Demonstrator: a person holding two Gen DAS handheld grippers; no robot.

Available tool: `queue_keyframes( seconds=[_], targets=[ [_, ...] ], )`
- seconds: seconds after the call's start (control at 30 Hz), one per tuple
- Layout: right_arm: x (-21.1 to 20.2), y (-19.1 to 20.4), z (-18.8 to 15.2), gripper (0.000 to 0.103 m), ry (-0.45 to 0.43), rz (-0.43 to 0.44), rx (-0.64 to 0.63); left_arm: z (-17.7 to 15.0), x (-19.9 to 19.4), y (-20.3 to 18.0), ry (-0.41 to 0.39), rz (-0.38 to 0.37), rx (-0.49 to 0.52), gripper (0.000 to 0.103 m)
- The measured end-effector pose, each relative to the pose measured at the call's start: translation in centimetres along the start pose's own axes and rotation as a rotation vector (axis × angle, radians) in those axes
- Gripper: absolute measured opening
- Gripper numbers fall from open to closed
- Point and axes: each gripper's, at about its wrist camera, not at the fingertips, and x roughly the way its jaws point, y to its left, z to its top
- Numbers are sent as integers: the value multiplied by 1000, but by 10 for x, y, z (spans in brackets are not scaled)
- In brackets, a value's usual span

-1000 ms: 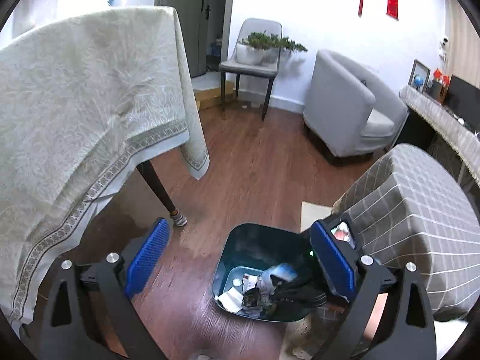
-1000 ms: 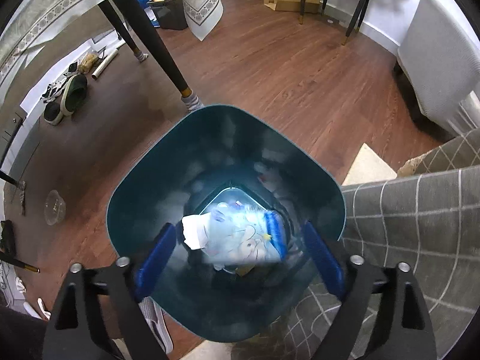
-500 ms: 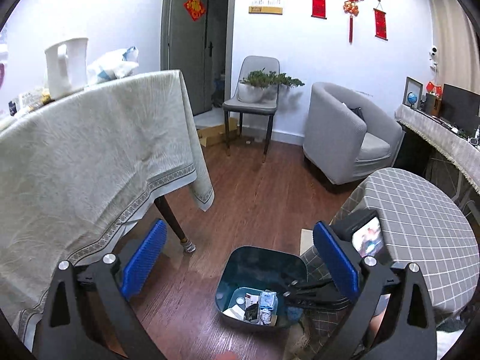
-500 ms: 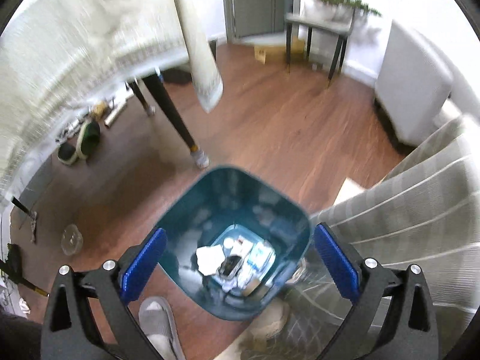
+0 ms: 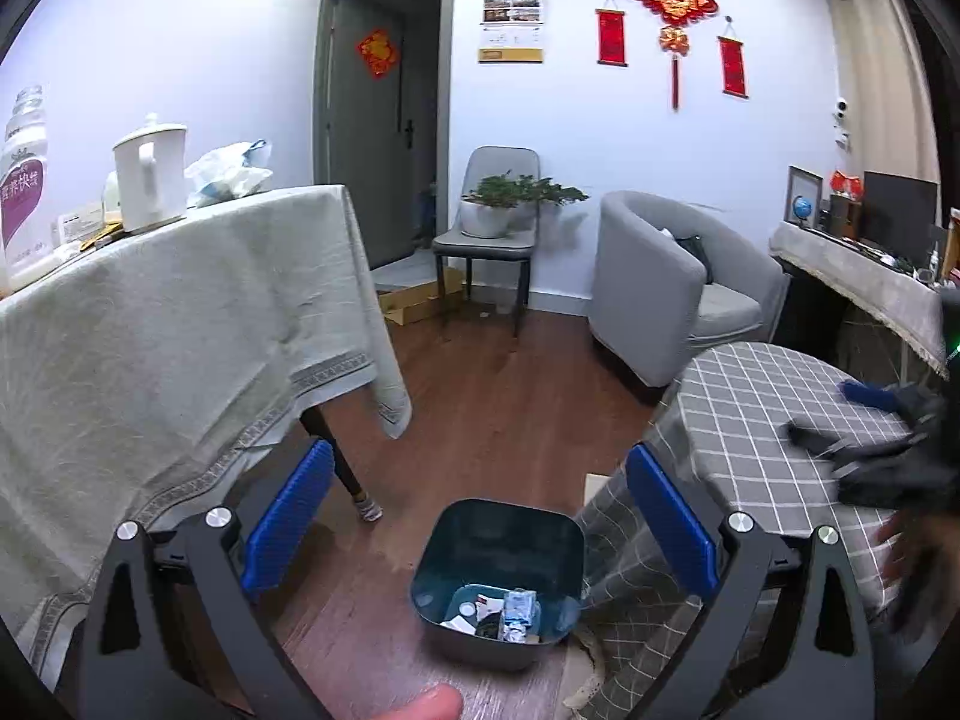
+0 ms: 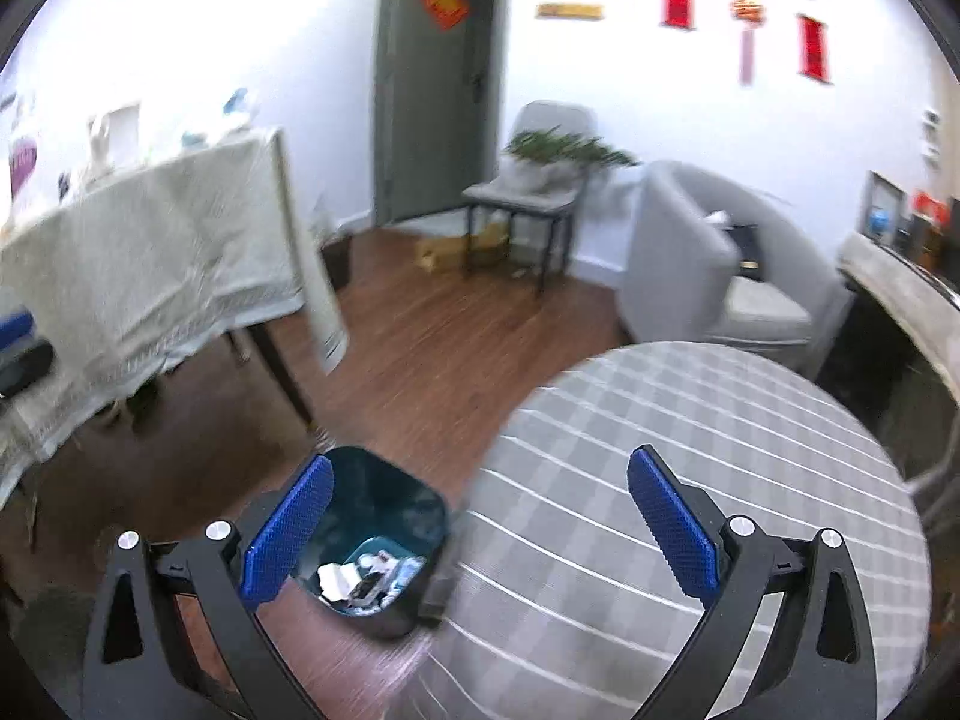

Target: Collect trash

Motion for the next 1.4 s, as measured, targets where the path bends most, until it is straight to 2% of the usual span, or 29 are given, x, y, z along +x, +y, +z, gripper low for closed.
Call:
queue_keyframes(
  seconds=[0.17,0.23,0.4,0.6,0.8,0.97,1.1,1.4],
  targets=[
    [-60,-43,-21,99,-70,-51,43,-15,-9,-12,2,-26,0,100],
    [-81,-59,-34,99,-99,-83,66,-22,-11,-18,8,-6,27,100],
    [-119,-84,-66,99,-148,-132,130,-43,-13,-28,32,-18,12,100],
    [-146,-95,-95,99,-174,-169,162,-50,-34,-37,-24,-29,43,100],
    [-156,-98,-116,100,-203,-131,169,-60,-40,-45,-22,-32,66,100],
    [-146,-92,-117,100,-167,-96,134,-63,-38,-44,-8,-33,58,100],
    [-145,-86,-115,100,-173,-87,118,-64,-37,-37,1,-35,21,100],
    [-149,-93,-120,100,-184,-77,136,-66,-36,-33,2,-46,10,100]
  ],
)
